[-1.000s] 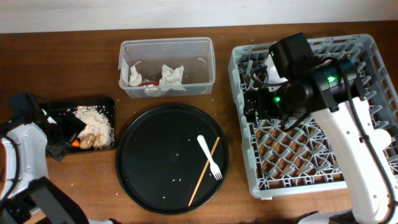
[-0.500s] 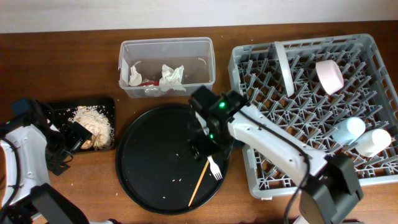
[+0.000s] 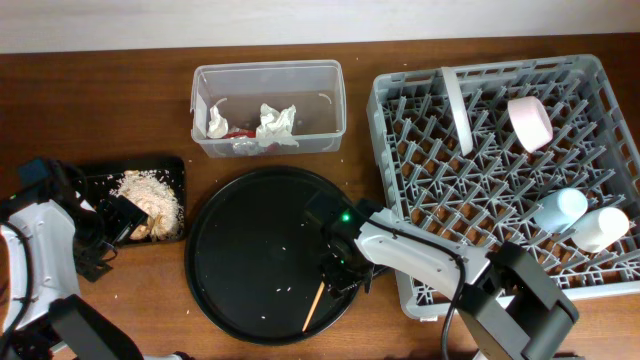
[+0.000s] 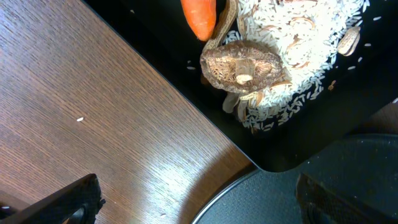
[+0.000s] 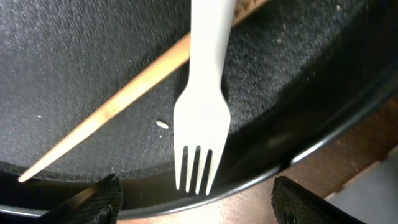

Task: Sort waste into correct bins and load items into the dishwasher rack
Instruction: 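Reach the right gripper to the round tray and grasp the white fork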

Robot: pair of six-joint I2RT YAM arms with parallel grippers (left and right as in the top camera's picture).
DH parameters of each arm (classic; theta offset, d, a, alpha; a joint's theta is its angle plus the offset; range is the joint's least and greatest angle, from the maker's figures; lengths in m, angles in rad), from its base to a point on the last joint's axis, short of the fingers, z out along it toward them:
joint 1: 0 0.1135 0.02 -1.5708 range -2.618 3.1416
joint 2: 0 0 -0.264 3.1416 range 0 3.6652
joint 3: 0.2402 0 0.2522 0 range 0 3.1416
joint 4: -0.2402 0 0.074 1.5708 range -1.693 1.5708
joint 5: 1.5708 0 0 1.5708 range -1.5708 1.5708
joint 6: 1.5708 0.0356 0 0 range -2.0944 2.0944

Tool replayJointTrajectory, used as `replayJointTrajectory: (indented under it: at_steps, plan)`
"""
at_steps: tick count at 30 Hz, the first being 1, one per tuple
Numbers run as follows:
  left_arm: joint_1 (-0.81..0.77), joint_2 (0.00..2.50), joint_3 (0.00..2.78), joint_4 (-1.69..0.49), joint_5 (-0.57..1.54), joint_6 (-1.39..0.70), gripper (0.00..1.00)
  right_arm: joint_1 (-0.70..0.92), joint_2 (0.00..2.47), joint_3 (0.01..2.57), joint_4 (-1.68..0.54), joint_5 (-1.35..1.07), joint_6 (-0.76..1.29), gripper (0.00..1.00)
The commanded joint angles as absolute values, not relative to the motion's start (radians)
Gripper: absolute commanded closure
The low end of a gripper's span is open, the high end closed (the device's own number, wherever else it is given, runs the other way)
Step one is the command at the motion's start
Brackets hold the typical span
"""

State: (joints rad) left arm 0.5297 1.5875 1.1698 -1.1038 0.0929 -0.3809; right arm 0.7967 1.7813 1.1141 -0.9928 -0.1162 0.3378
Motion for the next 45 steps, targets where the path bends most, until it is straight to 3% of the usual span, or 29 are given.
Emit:
replayJointTrajectory:
  at_steps: [1,15,28,29,33,36,45]
  plan:
    - [0.529,1.571,1.179,-1.105,0.089,-0.365,0.01,0.799,1.766,1.195,-1.014,-0.039,0.355,0.2]
    - [0.529,1.571,1.179,-1.105,0.088,-0.365,0.01,0.859,1.776,1.106,-0.793,-0.02,0.347,0.2]
    - [0.529,1.571,1.179,-1.106,0.089,-0.365,0.01,0.85,1.808,1.098,-0.765,-0.015,0.349,0.32]
    - [0.529,1.571,1.179,-1.106,0.089,-0.365,0.01,0.85,1.818,1.098,-0.765,-0.014,0.349,0.35]
    - [0.529,1.571,1.179,-1.106,0.089,-0.365,0.01,0.85,1.82,1.098,-0.763,-0.014,0.349,0.66]
    - [0.529,1.571,1.179,-1.105,0.089,-0.365,0.01,0.85,1.82,1.102,-0.769,-0.014,0.349,0.82]
    - [0.529,1.571,1.179,-1.105,0.089,-0.365,0.01,0.85,1.816,1.147,-0.844,-0.017,0.349,0.96]
